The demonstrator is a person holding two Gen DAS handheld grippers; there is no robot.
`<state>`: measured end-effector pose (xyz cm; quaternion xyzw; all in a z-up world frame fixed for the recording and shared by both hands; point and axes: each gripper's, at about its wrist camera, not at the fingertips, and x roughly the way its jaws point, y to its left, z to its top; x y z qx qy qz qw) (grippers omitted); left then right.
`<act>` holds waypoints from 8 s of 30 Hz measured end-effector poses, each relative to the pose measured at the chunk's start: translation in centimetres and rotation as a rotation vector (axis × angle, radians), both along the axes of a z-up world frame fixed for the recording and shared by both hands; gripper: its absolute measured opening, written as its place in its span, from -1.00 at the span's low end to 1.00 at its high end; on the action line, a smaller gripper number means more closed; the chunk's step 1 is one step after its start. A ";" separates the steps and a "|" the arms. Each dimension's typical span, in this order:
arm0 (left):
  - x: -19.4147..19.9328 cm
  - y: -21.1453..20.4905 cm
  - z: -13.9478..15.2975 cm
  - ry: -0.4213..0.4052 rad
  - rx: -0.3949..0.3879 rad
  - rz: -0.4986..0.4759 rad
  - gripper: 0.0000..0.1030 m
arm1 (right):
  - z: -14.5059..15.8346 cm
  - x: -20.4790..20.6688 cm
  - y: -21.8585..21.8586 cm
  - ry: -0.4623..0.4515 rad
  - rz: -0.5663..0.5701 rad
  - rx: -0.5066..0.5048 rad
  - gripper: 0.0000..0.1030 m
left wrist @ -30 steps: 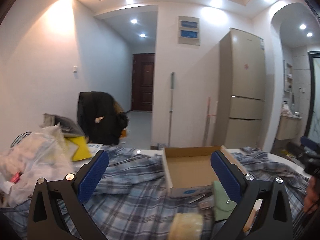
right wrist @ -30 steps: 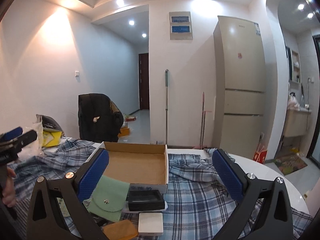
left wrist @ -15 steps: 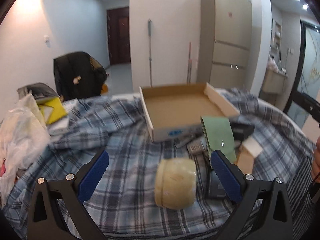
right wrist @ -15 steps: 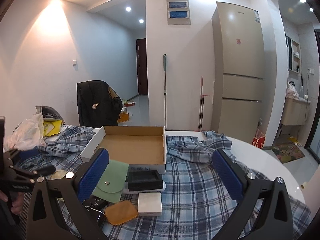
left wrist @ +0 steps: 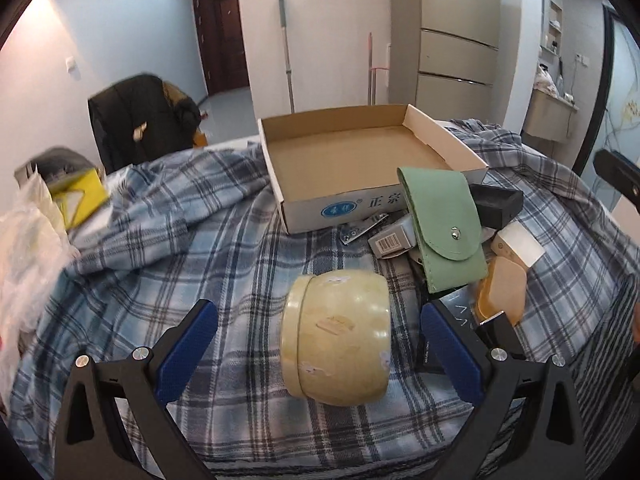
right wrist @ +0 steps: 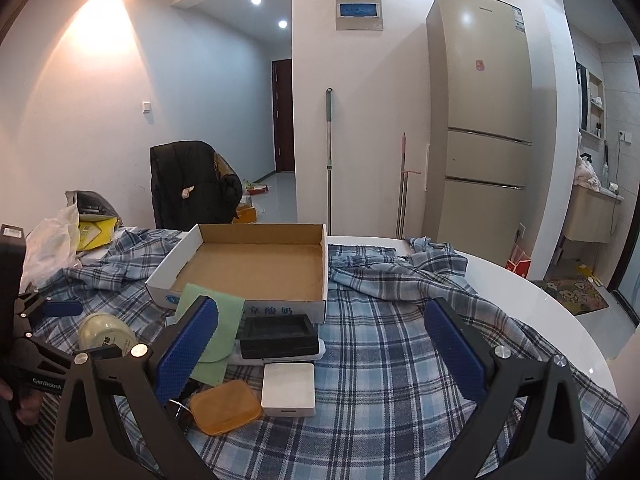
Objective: Organize rigid objects
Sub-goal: 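Reach the left gripper to the cream round tin and grasp it, then grasp the white square pad with the right gripper while the left gripper holds the tin, then carry the tin with the left gripper while the right gripper carries the pad over the box, then lower the tin into the box and open the left gripper while the right releases the pad, then lift both grippers up out of the box, then grasp the black square frame with the right gripper and lift it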
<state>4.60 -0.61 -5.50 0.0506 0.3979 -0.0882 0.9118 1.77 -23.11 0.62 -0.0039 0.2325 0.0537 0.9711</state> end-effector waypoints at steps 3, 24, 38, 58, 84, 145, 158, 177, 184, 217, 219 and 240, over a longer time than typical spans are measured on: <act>0.1 0.1 -0.1 0.024 -0.030 -0.021 0.80 | 0.2 -0.5 0.3 -0.021 0.018 -0.014 1.00; -1.7 -0.6 6.7 -0.225 -0.086 0.004 -0.03 | 5.1 -1.8 -2.3 -0.117 -0.106 -0.018 1.00; -3.4 -2.6 9.1 -0.463 -0.113 -0.014 -0.03 | -3.2 6.1 0.7 0.475 0.066 0.028 0.74; -1.8 -1.8 5.0 -0.355 -0.140 0.005 -0.03 | -8.5 8.8 2.7 0.655 0.110 -0.023 -0.13; -2.2 1.1 7.9 -0.339 -0.059 0.133 -0.03 | -3.6 3.5 0.0 0.518 0.117 -0.046 -0.15; 15.0 -2.9 4.4 -0.104 0.028 0.148 0.52 | -8.1 21.9 5.0 0.650 0.068 0.106 -0.15; 12.0 -2.0 8.2 -0.311 -0.035 0.246 0.59 | -7.1 21.4 5.5 0.611 0.069 0.061 0.14; -3.3 -0.8 16.9 -0.676 -0.164 0.177 1.00 | 5.3 8.1 2.2 0.219 0.068 0.061 0.31; -6.8 -0.3 14.8 -0.752 -0.203 0.186 1.00 | 3.9 5.9 1.8 0.092 0.058 0.126 0.45; -1.3 0.9 5.1 -0.502 -0.172 0.285 1.00 | -7.1 9.1 4.2 0.400 0.147 -0.031 0.41; -1.4 0.9 5.2 -0.506 -0.173 0.284 1.00 | -7.0 9.1 4.2 0.405 0.138 -0.038 0.34; -1.7 0.9 5.4 -0.517 -0.167 0.278 1.00 | -7.4 8.6 3.2 0.493 0.122 -0.050 0.47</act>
